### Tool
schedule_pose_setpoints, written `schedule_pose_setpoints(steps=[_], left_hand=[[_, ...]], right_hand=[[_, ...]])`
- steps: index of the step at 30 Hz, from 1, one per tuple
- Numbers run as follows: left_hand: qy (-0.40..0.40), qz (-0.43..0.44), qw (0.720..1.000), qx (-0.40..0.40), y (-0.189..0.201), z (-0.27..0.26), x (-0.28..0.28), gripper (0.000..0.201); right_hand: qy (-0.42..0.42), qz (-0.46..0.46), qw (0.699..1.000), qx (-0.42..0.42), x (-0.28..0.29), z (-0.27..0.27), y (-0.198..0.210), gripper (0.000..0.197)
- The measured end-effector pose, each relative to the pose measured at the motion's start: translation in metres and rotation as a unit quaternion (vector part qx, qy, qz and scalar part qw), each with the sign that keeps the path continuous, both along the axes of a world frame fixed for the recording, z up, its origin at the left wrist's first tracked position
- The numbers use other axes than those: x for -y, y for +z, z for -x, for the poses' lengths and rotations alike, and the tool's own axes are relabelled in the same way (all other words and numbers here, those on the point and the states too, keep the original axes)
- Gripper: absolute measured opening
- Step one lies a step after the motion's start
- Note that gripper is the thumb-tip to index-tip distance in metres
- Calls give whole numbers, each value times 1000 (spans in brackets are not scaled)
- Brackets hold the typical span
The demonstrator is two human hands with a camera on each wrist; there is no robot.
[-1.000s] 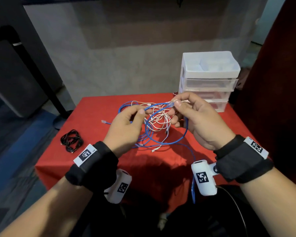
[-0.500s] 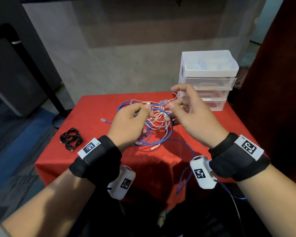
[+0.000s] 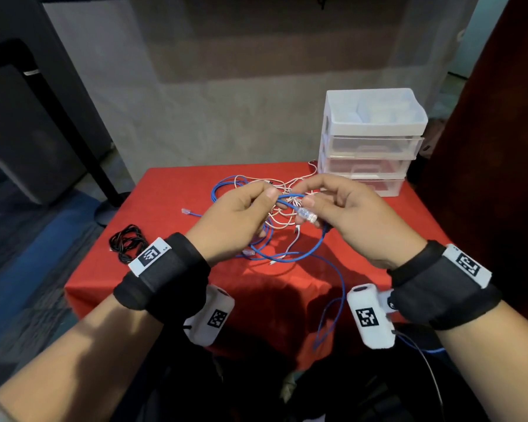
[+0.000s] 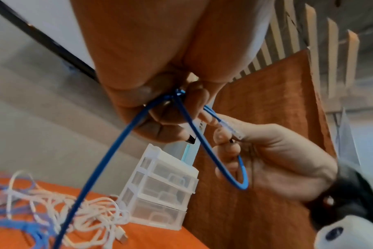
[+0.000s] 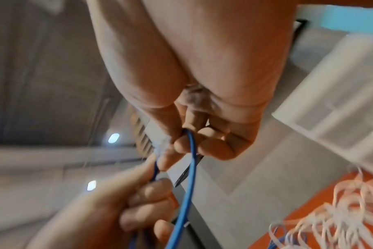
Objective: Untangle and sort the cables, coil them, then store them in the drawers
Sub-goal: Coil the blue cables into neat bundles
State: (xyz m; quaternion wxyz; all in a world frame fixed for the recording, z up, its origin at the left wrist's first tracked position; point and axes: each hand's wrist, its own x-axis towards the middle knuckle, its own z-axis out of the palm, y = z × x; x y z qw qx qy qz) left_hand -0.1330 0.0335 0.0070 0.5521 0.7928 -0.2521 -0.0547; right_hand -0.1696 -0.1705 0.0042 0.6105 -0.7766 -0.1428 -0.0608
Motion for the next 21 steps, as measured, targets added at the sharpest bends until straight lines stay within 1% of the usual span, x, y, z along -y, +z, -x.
schedule_pose_setpoints(steps=[1, 2, 4, 6, 8, 10, 12, 14, 16, 18, 21], left_hand=[[-6, 27, 999, -19, -1, 1, 1, 29], [-6, 58, 997, -46, -1, 2, 2, 27], [2, 116, 988, -104, -1, 2, 6, 28], [4, 148, 980, -136, -2, 2, 8, 29], [-6, 158, 977, -145, -3, 4, 11, 29], [-13, 154, 977, -149, -3, 7, 14, 32], [-8, 138, 981, -133, -4, 9, 16, 31], [5, 126, 987, -102, -4, 9, 17, 24], [22, 122, 990, -61, -2, 10, 16, 19], [25, 116, 993, -21, 1, 10, 13, 29], [4, 82, 996, 36, 5, 6, 5, 51]], right_hand=[[14, -40, 999, -20, 0, 1, 0, 17], [22, -54, 998, -23, 0, 2, -1, 19], [11, -16, 999, 26, -2, 3, -3, 25], [-11, 31, 997, 74, -7, 5, -5, 30], [-41, 22, 995, 86, -11, 5, -5, 22], [-72, -20, 994, 78, -12, 4, -3, 10], [-98, -19, 991, 85, -11, 2, -2, 6], [-115, 2, 989, 98, -11, 0, -2, 5], [-103, -19, 991, 79, -11, 0, -2, 6], [-89, -54, 993, 48, -11, -1, 0, 9], [-74, -103, 992, -5, -8, -3, 4, 13]])
